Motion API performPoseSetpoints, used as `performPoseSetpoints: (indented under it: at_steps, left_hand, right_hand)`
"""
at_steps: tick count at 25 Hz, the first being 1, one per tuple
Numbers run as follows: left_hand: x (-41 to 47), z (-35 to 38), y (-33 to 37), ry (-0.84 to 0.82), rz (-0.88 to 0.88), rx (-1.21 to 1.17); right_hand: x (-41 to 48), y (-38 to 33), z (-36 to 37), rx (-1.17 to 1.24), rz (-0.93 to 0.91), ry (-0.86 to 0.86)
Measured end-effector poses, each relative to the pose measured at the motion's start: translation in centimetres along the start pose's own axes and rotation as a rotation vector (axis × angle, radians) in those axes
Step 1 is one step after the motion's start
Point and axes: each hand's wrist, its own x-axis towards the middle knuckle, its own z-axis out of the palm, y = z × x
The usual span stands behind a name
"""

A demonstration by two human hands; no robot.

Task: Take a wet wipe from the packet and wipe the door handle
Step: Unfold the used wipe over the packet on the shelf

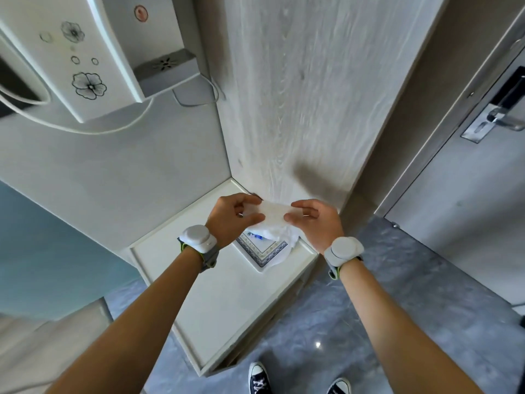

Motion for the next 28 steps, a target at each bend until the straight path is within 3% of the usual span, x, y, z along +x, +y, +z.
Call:
performPoseSetpoints:
  at_steps: [8,16,21,28]
  left_hand:
    - [2.2,-1.2,-4.9,0.103,-0.005,0.207]
    - [6.2,-0.6,-8.6,-0.066,-0.125,0.053]
    - [9.3,0.7,-11.1,0.0,-0.229,-0.076]
    - [13.6,1.7,-14.3,-0.041,-0.162,0.087]
  right_hand:
    - [1.2,1.8,4.4,-0.183,0.003,0.018]
    - [4.6,5.3,6.5,-0.139,0.158,0.022]
    - [6.2,7.5,8.1,-0.059,0.21,0.08]
    - [8.0,10.8,10.2,-0.048,0.121,0.054]
